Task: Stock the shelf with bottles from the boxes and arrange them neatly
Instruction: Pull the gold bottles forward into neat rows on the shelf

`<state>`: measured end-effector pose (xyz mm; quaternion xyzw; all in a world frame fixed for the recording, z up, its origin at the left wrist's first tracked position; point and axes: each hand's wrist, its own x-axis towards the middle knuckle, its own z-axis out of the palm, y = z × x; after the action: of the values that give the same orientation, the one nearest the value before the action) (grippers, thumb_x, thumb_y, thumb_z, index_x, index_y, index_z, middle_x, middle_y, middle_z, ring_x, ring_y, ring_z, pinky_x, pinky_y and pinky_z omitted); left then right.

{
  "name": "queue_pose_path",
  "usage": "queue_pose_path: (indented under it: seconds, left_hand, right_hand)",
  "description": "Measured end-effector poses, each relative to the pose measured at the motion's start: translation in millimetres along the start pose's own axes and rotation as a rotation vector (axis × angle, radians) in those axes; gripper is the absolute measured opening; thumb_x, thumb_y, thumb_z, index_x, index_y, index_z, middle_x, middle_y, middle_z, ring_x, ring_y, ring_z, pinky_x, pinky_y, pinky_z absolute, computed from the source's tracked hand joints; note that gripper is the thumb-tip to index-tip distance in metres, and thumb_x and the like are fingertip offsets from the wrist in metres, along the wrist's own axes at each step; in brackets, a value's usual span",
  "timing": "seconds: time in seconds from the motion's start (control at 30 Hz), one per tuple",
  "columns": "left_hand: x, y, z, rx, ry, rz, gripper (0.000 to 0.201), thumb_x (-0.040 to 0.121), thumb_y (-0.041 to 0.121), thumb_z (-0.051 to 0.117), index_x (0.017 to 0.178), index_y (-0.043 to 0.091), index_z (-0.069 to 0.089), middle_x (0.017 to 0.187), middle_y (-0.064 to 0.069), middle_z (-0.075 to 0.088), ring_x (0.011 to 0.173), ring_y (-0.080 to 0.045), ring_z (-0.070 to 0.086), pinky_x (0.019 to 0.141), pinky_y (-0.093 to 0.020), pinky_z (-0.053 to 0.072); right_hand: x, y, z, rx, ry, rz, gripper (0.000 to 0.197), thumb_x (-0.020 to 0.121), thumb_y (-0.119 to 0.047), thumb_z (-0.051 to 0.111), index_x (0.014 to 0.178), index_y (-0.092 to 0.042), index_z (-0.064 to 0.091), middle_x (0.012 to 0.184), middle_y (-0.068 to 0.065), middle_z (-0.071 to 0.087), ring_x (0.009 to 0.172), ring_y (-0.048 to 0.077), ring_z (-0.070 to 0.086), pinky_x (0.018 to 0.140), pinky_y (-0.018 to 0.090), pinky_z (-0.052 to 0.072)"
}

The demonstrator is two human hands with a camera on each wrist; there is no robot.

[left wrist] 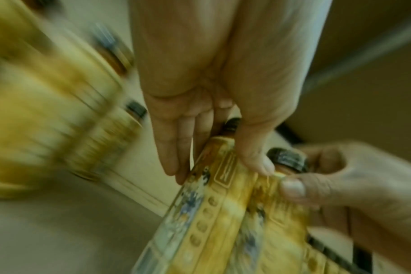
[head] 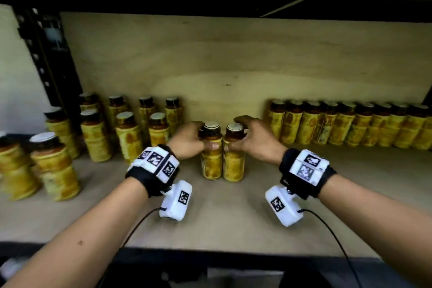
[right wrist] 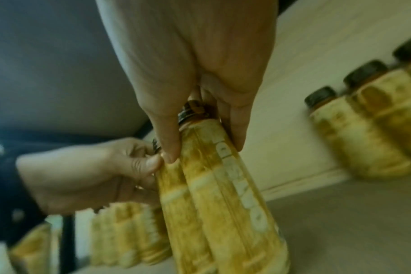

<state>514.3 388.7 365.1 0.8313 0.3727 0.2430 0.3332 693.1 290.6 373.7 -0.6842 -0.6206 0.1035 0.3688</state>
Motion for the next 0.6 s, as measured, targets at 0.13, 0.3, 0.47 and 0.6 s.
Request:
queue_pose_path:
  seconds: [0.13,0.3,0.47,0.6]
  left_hand:
    - [-72.2,-29.6,-43.3,-0.171,0.098,-0.062,0.076,0.059,0.027,0.09,0.125,0.022,0.054,0.116,0.001,0.069,0.108,-0.014,0.064,0.099,-0.042,0.049]
    - [-130.7,-56.8,-85.2,0.043,0.339,-0.127,0.089,0.052,0.054,0.085,0.127,0.018,0.052,0.12,0.001,0.066,0.11,-0.018,0.062,0.097,-0.038,0.049]
    - [-154.8,-76.1,-108.2,0.145,0.519,-0.175,0.063,0.075,0.025,0.08,0.131,0.015,0.053,0.126,-0.006,0.063,0.119,-0.025,0.056,0.101,-0.034,0.044]
    - [-157.7,-89.7,-112.5,0.109,0.554,-0.179,0.061,0.078,0.021,0.077,0.133,0.018,0.051,0.124,-0.005,0.065,0.117,-0.023,0.058,0.101,-0.034,0.045]
  right_hand:
    - [-29.5,-50.1,41.4,0.235,-0.116,0.0,0.046,0.058,-0.035,0.091,0.097,-0.017,0.073,0.092,-0.009,0.076,0.089,0.005,0.071,0.087,0.036,0.058]
    - [-40.1,-111.0,101.3,0.322,-0.126,-0.059,0.057,0.062,-0.03,0.091,0.113,-0.014,0.071,0.103,-0.006,0.074,0.096,0.008,0.069,0.091,0.033,0.056]
    - [-30.1,-154.8,151.0,0.326,-0.073,-0.054,0.052,0.066,-0.033,0.088,0.113,-0.017,0.07,0.107,-0.005,0.073,0.1,0.01,0.066,0.091,0.031,0.053]
    - [-26.8,-166.3,167.5,0.254,-0.039,-0.033,0.049,0.074,-0.034,0.082,0.116,-0.017,0.064,0.111,0.0,0.07,0.103,0.017,0.065,0.091,0.032,0.052]
